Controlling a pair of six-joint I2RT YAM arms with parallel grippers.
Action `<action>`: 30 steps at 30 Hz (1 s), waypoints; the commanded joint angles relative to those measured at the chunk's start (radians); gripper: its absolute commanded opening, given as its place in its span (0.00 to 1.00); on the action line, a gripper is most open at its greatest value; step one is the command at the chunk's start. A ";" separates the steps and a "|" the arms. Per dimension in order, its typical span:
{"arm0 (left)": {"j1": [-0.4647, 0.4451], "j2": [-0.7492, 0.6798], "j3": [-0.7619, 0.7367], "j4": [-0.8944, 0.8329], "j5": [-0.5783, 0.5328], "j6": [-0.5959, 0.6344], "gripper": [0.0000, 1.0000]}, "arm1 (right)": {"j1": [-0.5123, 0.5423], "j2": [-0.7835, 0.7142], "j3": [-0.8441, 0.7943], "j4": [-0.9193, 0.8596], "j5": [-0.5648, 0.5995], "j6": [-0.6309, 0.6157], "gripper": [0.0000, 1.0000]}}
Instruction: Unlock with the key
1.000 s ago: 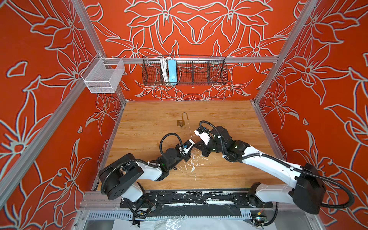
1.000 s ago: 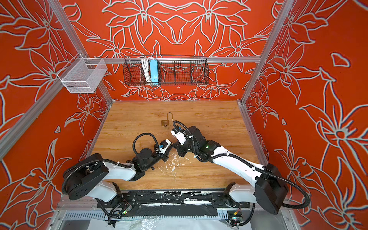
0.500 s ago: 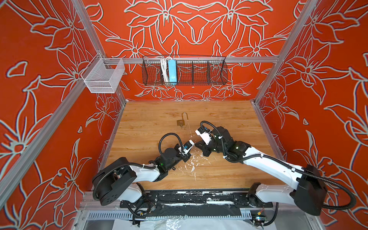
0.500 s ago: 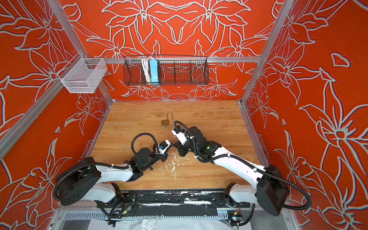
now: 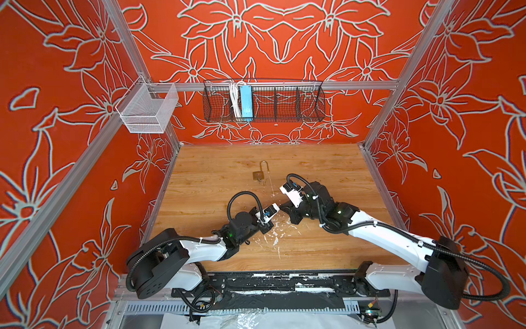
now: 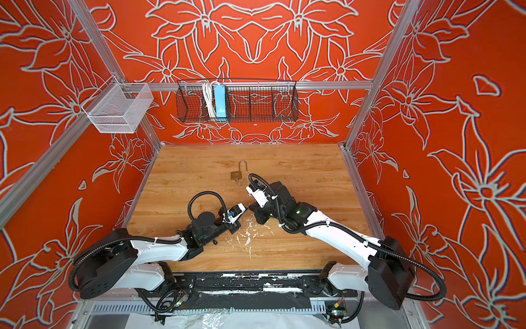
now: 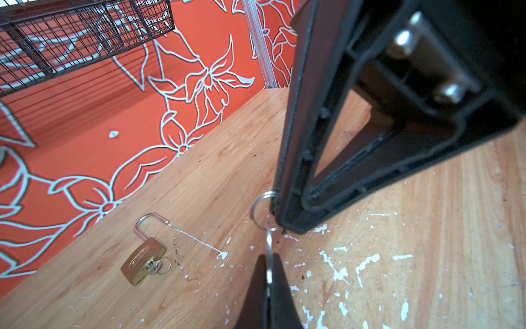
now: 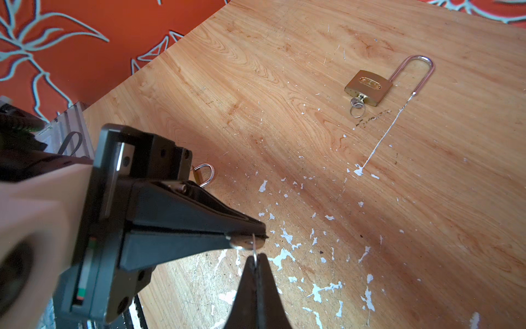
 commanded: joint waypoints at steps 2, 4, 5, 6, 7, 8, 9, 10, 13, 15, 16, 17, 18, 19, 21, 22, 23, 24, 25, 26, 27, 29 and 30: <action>-0.012 -0.014 -0.006 -0.012 -0.068 0.072 0.00 | -0.002 -0.047 -0.030 0.018 0.087 0.013 0.03; -0.012 -0.025 -0.008 -0.018 -0.086 0.092 0.00 | -0.003 -0.061 -0.045 0.036 0.097 0.021 0.21; -0.014 -0.031 -0.007 -0.026 -0.099 0.105 0.00 | -0.002 -0.070 -0.054 0.048 0.096 0.024 0.25; -0.015 -0.038 -0.004 -0.034 -0.115 0.118 0.00 | -0.003 -0.077 -0.060 0.058 0.097 0.029 0.28; -0.017 -0.044 -0.002 -0.043 -0.129 0.132 0.00 | -0.002 -0.084 -0.066 0.064 0.101 0.034 0.31; -0.020 -0.053 0.002 -0.059 -0.142 0.157 0.00 | -0.003 -0.093 -0.072 0.068 0.114 0.037 0.32; -0.025 -0.061 0.007 -0.081 -0.159 0.184 0.00 | -0.002 -0.104 -0.079 0.069 0.149 0.042 0.33; -0.030 -0.071 0.012 -0.099 -0.178 0.208 0.00 | -0.004 -0.115 -0.084 0.070 0.180 0.046 0.33; -0.055 -0.133 0.019 -0.167 -0.212 0.319 0.00 | -0.028 -0.153 -0.143 0.128 0.252 0.081 0.35; -0.078 -0.202 0.015 -0.250 -0.153 0.463 0.00 | -0.085 -0.170 -0.185 0.183 0.212 0.136 0.37; -0.091 -0.233 0.012 -0.297 -0.120 0.553 0.00 | -0.117 -0.180 -0.205 0.207 0.180 0.165 0.38; -0.113 -0.268 0.009 -0.347 -0.096 0.669 0.00 | -0.150 -0.190 -0.230 0.242 0.146 0.199 0.39; -0.135 -0.299 0.011 -0.391 -0.085 0.765 0.00 | -0.180 -0.201 -0.258 0.288 0.104 0.226 0.39; -0.150 -0.326 0.027 -0.451 -0.084 0.829 0.00 | -0.201 -0.208 -0.280 0.332 0.058 0.244 0.39; -0.180 -0.401 0.107 -0.661 -0.091 0.935 0.00 | -0.224 -0.220 -0.320 0.425 -0.029 0.269 0.41; -0.194 -0.421 0.140 -0.735 -0.093 0.985 0.00 | -0.228 -0.226 -0.337 0.464 -0.054 0.280 0.42; -0.211 -0.439 0.180 -0.809 -0.100 1.049 0.00 | -0.228 -0.232 -0.354 0.503 -0.076 0.292 0.43; -0.231 -0.449 0.228 -0.897 -0.116 1.111 0.00 | -0.230 -0.240 -0.368 0.536 -0.091 0.301 0.43; -0.248 -0.452 0.279 -0.988 -0.145 1.153 0.00 | -0.231 -0.246 -0.378 0.558 -0.102 0.309 0.43; -0.277 -0.444 0.343 -1.096 -0.206 1.202 0.00 | -0.235 -0.255 -0.389 0.581 -0.117 0.317 0.43; -0.307 -0.427 0.394 -1.174 -0.297 1.264 0.00 | -0.238 -0.264 -0.404 0.617 -0.139 0.326 0.44; -0.342 -0.396 0.431 -1.235 -0.472 1.404 0.00 | -0.240 -0.280 -0.429 0.697 -0.191 0.347 0.43; -0.344 -0.390 0.421 -1.244 -0.533 1.498 0.00 | -0.241 -0.286 -0.439 0.739 -0.231 0.356 0.43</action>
